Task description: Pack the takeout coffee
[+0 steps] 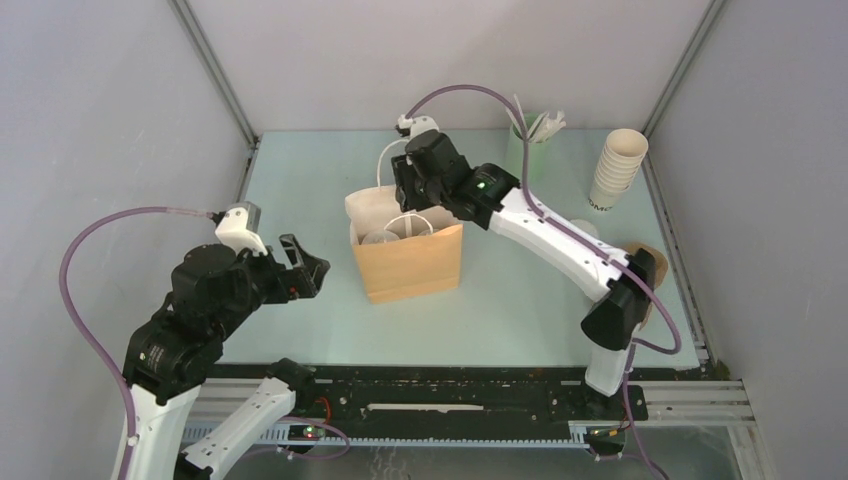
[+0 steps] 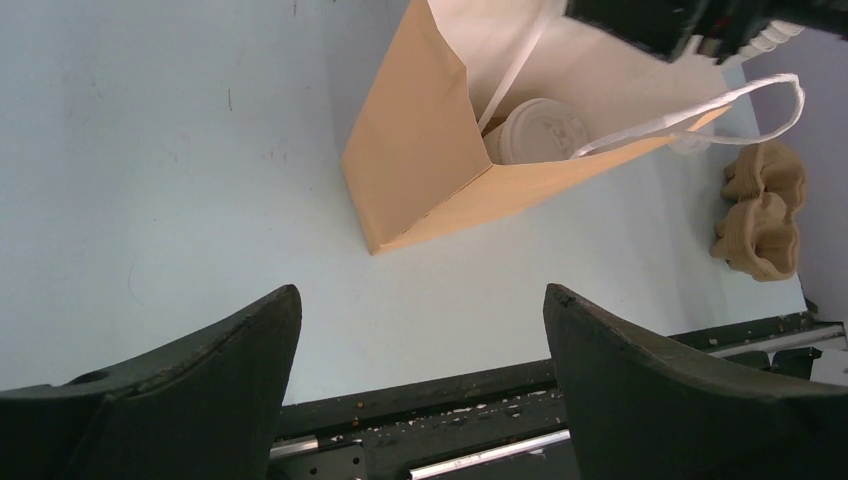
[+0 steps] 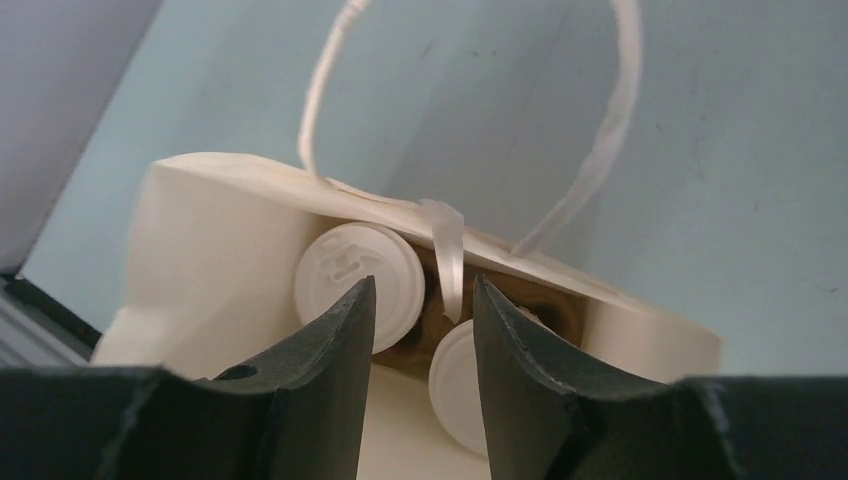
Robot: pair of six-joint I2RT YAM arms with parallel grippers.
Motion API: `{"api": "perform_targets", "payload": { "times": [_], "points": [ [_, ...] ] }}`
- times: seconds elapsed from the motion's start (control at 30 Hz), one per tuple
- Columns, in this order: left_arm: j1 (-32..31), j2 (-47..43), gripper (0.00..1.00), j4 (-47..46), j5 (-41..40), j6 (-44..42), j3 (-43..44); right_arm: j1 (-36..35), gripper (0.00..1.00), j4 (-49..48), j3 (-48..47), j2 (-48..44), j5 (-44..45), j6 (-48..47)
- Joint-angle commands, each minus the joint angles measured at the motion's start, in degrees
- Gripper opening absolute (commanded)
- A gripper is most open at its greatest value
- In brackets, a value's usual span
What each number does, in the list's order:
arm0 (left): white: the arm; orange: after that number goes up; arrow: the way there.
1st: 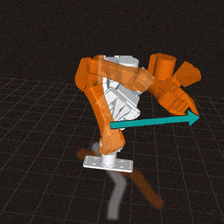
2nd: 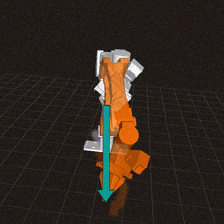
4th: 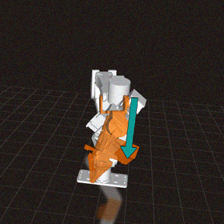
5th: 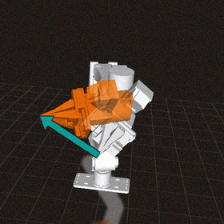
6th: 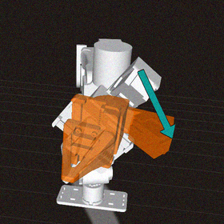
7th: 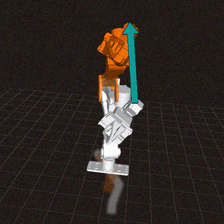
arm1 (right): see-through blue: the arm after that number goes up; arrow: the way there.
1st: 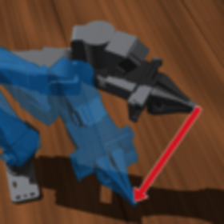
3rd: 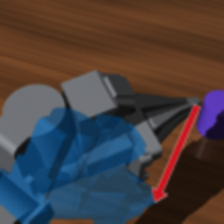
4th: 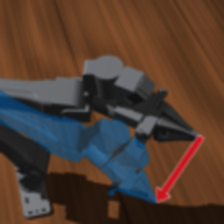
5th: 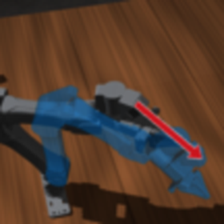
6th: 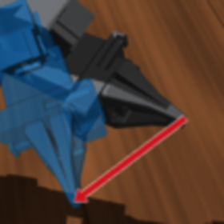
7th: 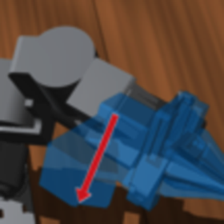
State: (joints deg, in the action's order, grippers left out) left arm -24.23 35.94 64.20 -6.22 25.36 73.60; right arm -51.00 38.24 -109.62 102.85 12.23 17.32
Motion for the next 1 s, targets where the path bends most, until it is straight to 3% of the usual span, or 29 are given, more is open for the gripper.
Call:
{"api": "perform_targets", "payload": {
  "times": [0.0,0.17,0.33,0.7,0.97],
  "points": [
    [0.41,-0.58,0.95,-0.95,0.02,-1.89,0.48,-0.35,0.49,2.01,-3.16,3.53,2.18,2.02],
    [0.41,-0.96,0.95,-0.84,-0.28,-1.95,0.49,-0.57,0.52,0.67,-3.74,6.18,5.74,1.32],
    [0.4,-0.97,0.95,-0.49,-0.77,-2.16,1.09,-1.23,0.48,-0.46,-3.97,8.09,9.45,-0.06],
    [0.41,-1.48,0.94,-0.43,-0.81,-1.66,0.83,-2.69,0.19,-6.82,-1.01,6.4,8.59,-5.47],
    [0.41,-1.74,0.94,-0.81,-0.2,-1.63,0.48,-3.69,0.01,-4.86,-1.01,3.05,8.39,-10.89]
  ]
}}
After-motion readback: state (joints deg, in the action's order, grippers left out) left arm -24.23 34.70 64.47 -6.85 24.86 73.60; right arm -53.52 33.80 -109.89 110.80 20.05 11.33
